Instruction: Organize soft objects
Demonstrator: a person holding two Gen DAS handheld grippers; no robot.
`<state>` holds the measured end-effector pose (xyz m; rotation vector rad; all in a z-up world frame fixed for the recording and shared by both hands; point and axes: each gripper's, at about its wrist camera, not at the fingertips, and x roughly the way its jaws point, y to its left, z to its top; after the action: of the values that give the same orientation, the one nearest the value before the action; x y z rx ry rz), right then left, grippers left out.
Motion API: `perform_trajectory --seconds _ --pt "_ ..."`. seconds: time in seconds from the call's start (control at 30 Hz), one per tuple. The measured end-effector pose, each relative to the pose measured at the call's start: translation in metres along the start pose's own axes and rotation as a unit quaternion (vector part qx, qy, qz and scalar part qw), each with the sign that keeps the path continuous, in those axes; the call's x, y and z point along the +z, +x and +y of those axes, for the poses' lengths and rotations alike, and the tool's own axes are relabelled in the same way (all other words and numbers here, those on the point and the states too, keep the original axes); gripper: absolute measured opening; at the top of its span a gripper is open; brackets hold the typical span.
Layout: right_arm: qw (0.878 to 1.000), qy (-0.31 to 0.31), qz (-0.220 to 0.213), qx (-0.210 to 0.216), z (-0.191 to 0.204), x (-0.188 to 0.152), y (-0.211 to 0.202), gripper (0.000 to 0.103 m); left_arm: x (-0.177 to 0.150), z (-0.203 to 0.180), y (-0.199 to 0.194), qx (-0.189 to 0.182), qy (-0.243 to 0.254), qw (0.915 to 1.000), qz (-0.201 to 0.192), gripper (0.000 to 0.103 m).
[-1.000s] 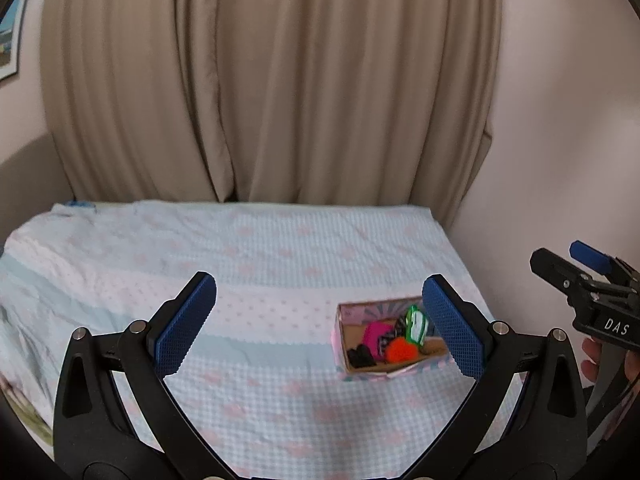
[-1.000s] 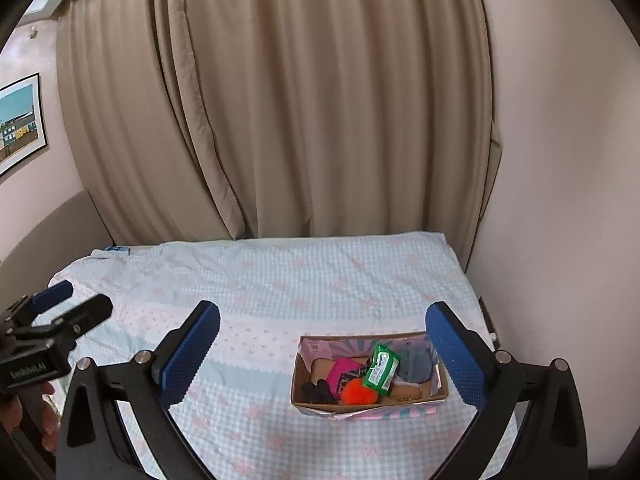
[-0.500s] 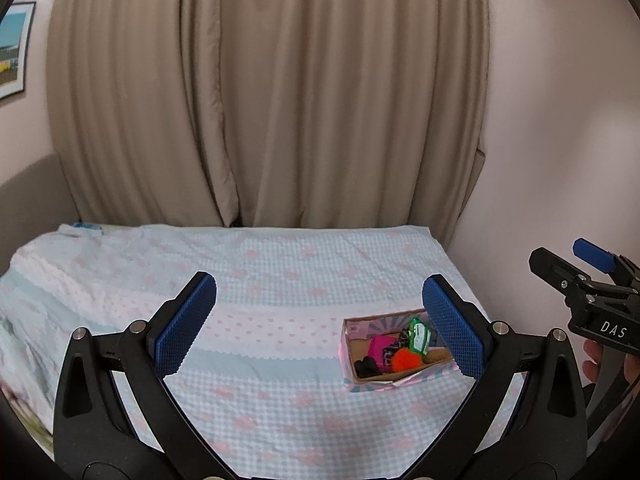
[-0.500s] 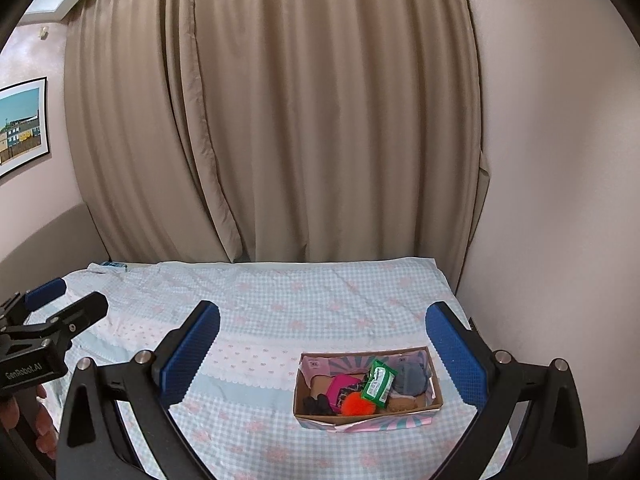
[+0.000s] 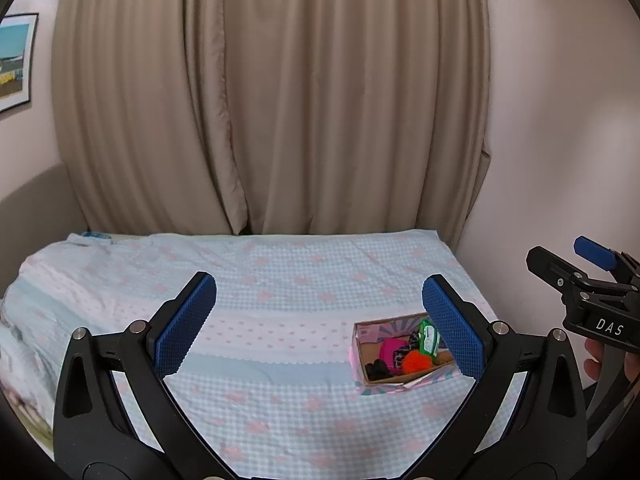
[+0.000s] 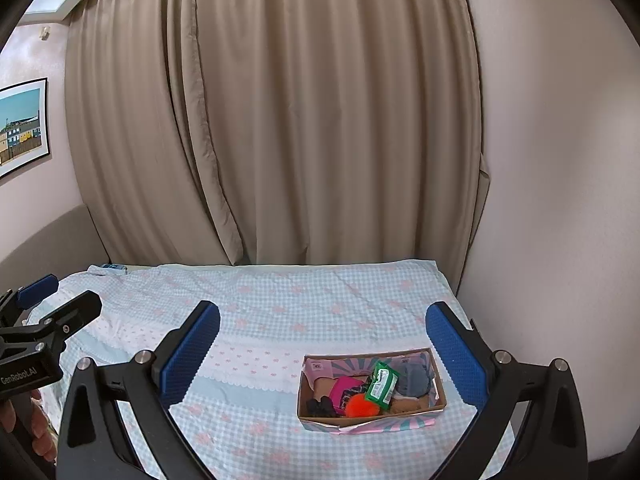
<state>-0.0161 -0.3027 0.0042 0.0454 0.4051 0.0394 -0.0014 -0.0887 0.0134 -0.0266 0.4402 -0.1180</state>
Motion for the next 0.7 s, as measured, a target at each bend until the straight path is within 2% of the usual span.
perform_trajectory --seconds 0.7 --pt "1.0 0.003 0.0 -0.01 0.0065 -0.0022 0.0007 0.103 0.0 -0.0035 -0.0004 -0.001 0.001 1.0 -0.007 0.103"
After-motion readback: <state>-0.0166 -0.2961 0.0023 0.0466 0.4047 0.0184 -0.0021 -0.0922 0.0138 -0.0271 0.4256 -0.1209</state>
